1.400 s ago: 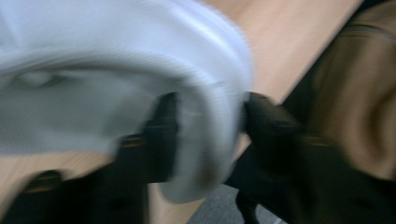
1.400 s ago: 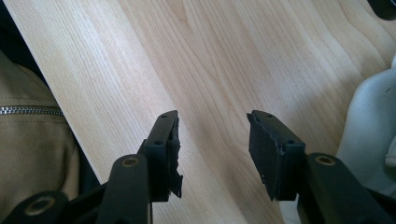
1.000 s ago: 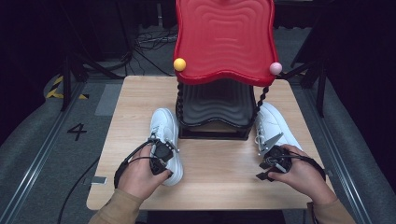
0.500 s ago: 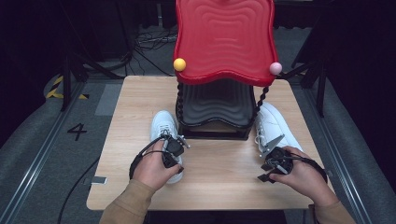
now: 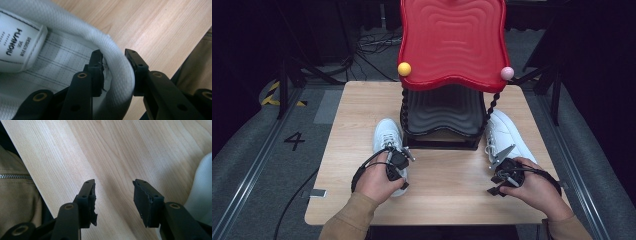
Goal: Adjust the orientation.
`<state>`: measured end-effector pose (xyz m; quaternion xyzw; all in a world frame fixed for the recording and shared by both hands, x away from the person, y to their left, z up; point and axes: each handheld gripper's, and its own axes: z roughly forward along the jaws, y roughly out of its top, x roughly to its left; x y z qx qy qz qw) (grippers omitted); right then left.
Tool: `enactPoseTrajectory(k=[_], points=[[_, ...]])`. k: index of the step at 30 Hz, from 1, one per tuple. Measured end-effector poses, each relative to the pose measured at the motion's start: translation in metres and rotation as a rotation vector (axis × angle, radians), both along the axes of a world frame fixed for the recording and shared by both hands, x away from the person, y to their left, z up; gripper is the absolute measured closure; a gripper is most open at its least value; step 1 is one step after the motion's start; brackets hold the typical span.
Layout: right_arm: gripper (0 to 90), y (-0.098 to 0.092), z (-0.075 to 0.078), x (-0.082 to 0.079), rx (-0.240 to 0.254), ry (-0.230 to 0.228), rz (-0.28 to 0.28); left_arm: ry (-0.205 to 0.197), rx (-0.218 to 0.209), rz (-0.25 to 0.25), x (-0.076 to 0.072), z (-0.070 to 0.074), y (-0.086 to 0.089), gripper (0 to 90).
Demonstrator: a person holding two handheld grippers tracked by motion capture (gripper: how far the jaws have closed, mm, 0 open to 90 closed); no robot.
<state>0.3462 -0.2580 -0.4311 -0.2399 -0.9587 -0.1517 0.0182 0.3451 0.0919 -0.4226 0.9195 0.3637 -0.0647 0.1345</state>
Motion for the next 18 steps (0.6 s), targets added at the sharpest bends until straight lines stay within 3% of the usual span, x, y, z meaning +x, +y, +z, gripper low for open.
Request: enactPoseTrajectory(k=[4, 9, 15, 18], points=[[52.8, 0.0020, -0.0013, 0.0004, -0.003, 0.002, 0.009, -0.002, 0.037, 0.021, 0.0007, -0.0006, -0.0040, 65.4], [52.8, 0.0021, -0.0043, 0.0005, -0.013, 0.010, 0.007, 0.027, 0.092, 0.026, 0.0047, -0.0020, -0.0093, 64.7], [52.7, 0.0012, -0.0049, -0.0009, -0.015, 0.010, 0.001, 0.049, 0.090, 0.019, 0.0073, -0.0026, -0.0094, 67.0], [52.6, 0.0002, -0.0052, -0.0018, -0.016, 0.012, 0.001, 0.056, 0.050, 0.001, 0.0076, -0.0025, -0.0082, 70.5]])
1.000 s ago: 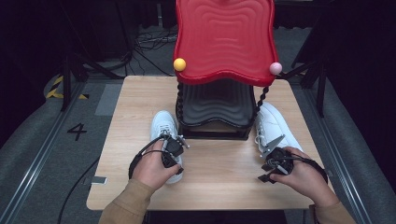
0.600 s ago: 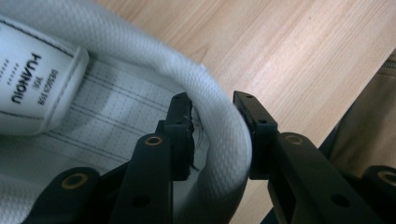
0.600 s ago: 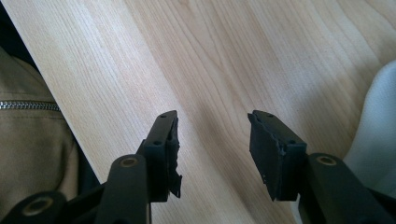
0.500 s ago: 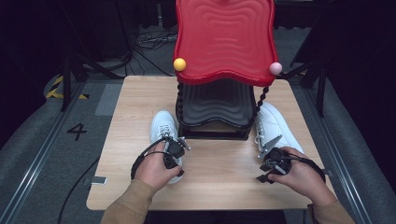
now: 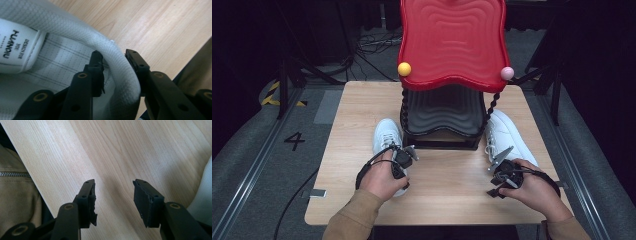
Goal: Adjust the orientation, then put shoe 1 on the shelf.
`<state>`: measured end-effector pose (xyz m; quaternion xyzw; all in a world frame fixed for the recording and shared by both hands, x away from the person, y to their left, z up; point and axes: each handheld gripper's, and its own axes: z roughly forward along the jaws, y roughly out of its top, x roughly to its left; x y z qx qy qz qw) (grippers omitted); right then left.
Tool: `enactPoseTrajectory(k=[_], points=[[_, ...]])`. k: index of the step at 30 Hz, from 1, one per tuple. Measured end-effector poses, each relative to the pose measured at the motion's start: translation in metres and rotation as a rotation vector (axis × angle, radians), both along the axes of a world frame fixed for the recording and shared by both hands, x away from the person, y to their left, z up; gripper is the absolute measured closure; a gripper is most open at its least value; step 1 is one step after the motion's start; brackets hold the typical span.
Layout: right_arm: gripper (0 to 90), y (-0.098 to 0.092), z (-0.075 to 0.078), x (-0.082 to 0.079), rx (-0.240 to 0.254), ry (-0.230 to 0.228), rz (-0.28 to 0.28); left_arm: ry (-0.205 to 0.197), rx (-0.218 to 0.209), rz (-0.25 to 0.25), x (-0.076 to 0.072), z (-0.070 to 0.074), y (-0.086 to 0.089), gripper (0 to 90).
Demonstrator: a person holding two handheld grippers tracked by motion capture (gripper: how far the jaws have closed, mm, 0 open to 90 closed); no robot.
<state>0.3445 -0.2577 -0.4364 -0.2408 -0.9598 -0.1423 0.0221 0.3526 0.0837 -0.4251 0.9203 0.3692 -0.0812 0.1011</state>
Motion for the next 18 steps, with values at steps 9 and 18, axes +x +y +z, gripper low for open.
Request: enactPoseTrajectory(k=[9, 18], points=[[52.5, -0.006, 0.001, 0.001, 0.011, -0.006, -0.013, -0.088, -0.025, 0.022, -0.004, 0.013, 0.004, 77.8], [52.5, -0.014, 0.002, 0.002, 0.025, -0.010, -0.031, -0.096, -0.094, 0.053, -0.001, 0.037, 0.030, 77.7]])
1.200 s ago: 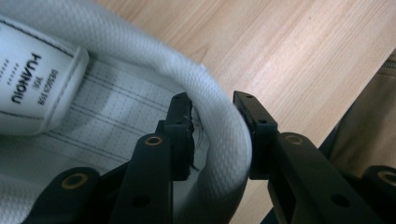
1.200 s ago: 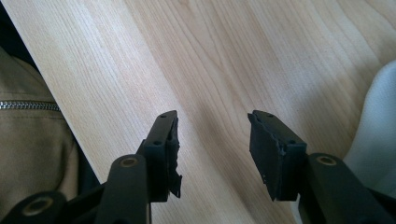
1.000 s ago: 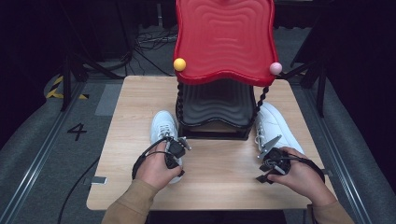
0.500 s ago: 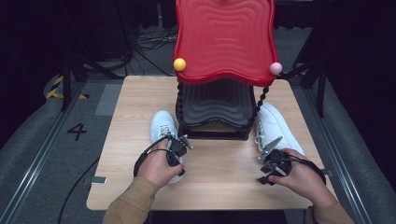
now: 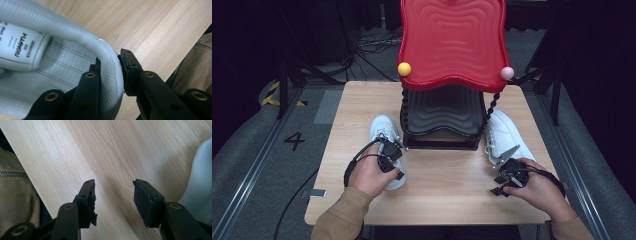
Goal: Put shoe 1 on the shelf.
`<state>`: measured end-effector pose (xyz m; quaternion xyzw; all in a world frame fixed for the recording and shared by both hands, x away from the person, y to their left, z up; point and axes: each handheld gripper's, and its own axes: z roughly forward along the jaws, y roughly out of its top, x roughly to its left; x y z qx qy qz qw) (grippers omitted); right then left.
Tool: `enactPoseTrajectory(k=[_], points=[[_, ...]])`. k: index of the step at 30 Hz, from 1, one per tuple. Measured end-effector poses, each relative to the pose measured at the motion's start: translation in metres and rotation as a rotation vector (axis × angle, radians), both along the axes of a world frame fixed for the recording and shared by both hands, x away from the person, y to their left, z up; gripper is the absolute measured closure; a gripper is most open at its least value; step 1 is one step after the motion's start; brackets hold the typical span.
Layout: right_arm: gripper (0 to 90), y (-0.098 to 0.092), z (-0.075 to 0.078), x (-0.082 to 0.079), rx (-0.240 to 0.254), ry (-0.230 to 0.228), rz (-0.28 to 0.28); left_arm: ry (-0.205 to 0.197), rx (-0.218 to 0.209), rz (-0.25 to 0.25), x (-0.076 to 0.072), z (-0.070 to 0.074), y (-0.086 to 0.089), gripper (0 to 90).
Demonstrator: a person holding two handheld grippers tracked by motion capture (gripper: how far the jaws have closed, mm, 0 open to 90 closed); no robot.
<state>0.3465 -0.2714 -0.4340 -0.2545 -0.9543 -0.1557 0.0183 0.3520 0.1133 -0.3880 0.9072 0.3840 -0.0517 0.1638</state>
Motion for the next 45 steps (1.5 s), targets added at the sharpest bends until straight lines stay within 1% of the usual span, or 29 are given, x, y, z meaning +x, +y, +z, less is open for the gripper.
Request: enactPoseTrajectory(k=[1, 2, 4, 7, 8, 9, 10, 11, 13, 18, 19, 20, 23, 26, 27, 29, 31, 33, 35, 36, 37, 38, 40, 45], points=[[52.5, 0.000, 0.000, 0.000, 0.001, 0.002, -0.004, 0.000, 0.000, 0.000, 0.000, 0.000, 0.000, 77.5], [52.5, 0.000, 0.000, 0.000, 0.001, 0.002, -0.004, -0.005, 0.004, -0.003, 0.001, 0.005, 0.002, 77.5], [52.5, -0.001, -0.001, 0.000, 0.001, 0.006, -0.005, -0.002, 0.008, -0.006, 0.002, 0.014, 0.007, 77.3], [52.5, -0.002, -0.002, -0.001, 0.000, 0.010, -0.007, -0.015, 0.012, -0.021, 0.004, 0.031, 0.013, 77.2], [52.5, -0.002, -0.003, -0.001, -0.001, 0.011, -0.007, -0.026, 0.010, -0.027, 0.004, 0.035, 0.014, 77.0], [52.5, -0.002, -0.003, -0.001, 0.001, 0.012, -0.007, -0.032, 0.019, -0.040, 0.005, 0.042, 0.015, 77.0], [52.5, -0.002, -0.004, -0.001, 0.000, 0.012, -0.006, -0.032, 0.018, -0.036, 0.005, 0.046, 0.016, 77.1], [52.5, -0.002, -0.004, -0.001, -0.003, 0.010, -0.003, -0.038, 0.022, -0.045, 0.005, 0.052, 0.018, 77.0], [52.5, -0.002, -0.004, -0.002, 0.001, 0.013, -0.005, -0.049, 0.020, -0.046, 0.005, 0.062, 0.020, 77.1], [52.5, -0.003, -0.006, -0.003, -0.001, 0.018, -0.004, -0.076, 0.010, -0.024, 0.006, 0.087, 0.025, 77.0], [52.5, -0.002, -0.007, -0.003, -0.003, 0.018, 0.000, -0.081, 0.006, -0.021, 0.007, 0.091, 0.026, 76.9], [52.5, -0.002, -0.007, -0.003, -0.003, 0.020, -0.001, -0.081, 0.006, -0.021, 0.007, 0.091, 0.026, 77.0], [52.5, 0.000, -0.008, -0.004, -0.002, 0.021, 0.009, -0.092, 0.001, -0.014, 0.008, 0.105, 0.028, 76.9], [52.5, 0.001, -0.008, -0.004, 0.003, 0.023, 0.017, -0.099, -0.004, -0.014, 0.009, 0.116, 0.029, 76.5], [52.5, 0.001, -0.008, -0.004, 0.004, 0.022, 0.019, -0.102, -0.004, -0.021, 0.010, 0.120, 0.029, 76.3], [52.6, 0.000, -0.007, -0.003, 0.008, 0.020, 0.018, -0.108, -0.009, -0.015, 0.011, 0.127, 0.029, 76.0], [52.7, 0.000, -0.007, -0.003, 0.009, 0.019, 0.012, -0.111, -0.005, -0.012, 0.011, 0.133, 0.029, 75.9], [52.7, 0.000, -0.006, -0.003, 0.012, 0.018, 0.014, -0.116, 0.007, -0.010, 0.012, 0.140, 0.027, 76.0], [52.8, 0.001, -0.006, -0.003, 0.013, 0.016, 0.019, -0.120, 0.010, -0.004, 0.012, 0.146, 0.026, 76.0], [53.2, 0.002, -0.006, -0.003, 0.015, 0.015, 0.024, -0.124, 0.004, -0.001, 0.014, 0.152, 0.026, 76.1], [53.2, 0.002, -0.006, -0.003, 0.015, 0.015, 0.024, -0.124, 0.004, -0.001, 0.014, 0.152, 0.026, 76.1], [53.4, 0.003, -0.007, -0.001, 0.015, 0.012, 0.036, -0.127, 0.005, -0.003, 0.014, 0.156, 0.026, 76.1], [53.5, 0.004, -0.006, 0.001, 0.011, 0.007, 0.040, -0.125, 0.005, 0.001, 0.014, 0.163, 0.026, 76.1], [53.5, 0.005, -0.008, 0.004, 0.019, 0.012, 0.050, -0.138, 0.026, 0.001, 0.016, 0.181, 0.021, 76.0]])
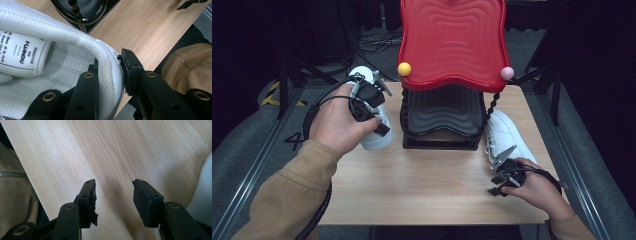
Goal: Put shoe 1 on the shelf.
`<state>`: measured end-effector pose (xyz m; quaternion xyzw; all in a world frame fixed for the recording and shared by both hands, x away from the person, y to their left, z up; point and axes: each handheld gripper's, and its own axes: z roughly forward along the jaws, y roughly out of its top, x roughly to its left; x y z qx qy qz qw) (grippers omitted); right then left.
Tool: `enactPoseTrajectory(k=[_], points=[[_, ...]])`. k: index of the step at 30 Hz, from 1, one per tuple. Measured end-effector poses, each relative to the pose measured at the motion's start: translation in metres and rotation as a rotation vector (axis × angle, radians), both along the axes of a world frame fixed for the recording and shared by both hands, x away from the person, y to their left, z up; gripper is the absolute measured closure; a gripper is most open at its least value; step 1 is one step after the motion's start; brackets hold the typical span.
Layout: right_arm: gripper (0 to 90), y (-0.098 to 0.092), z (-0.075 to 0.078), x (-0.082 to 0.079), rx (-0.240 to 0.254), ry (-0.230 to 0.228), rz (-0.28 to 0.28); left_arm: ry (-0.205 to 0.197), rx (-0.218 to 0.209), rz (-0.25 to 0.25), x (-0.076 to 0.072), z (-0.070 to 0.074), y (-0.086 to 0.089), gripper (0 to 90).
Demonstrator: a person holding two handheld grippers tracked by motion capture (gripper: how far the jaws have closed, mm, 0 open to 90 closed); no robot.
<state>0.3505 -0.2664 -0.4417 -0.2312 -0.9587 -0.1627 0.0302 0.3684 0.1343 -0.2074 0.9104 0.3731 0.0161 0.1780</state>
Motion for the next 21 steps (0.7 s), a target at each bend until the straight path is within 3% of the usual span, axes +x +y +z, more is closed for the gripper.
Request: enactPoseTrajectory(k=[3, 11, 21], points=[[53.5, 0.001, -0.002, 0.000, 0.002, 0.007, 0.003, -0.010, 0.023, -0.001, 0.001, 0.011, -0.004, 76.1], [55.4, 0.001, -0.002, -0.002, 0.029, 0.003, 0.011, -0.041, 0.029, 0.008, 0.002, 0.036, -0.009, 75.9], [55.6, 0.000, -0.008, -0.001, 0.019, 0.016, 0.002, -0.070, 0.072, -0.006, 0.002, 0.061, -0.016, 75.9]])
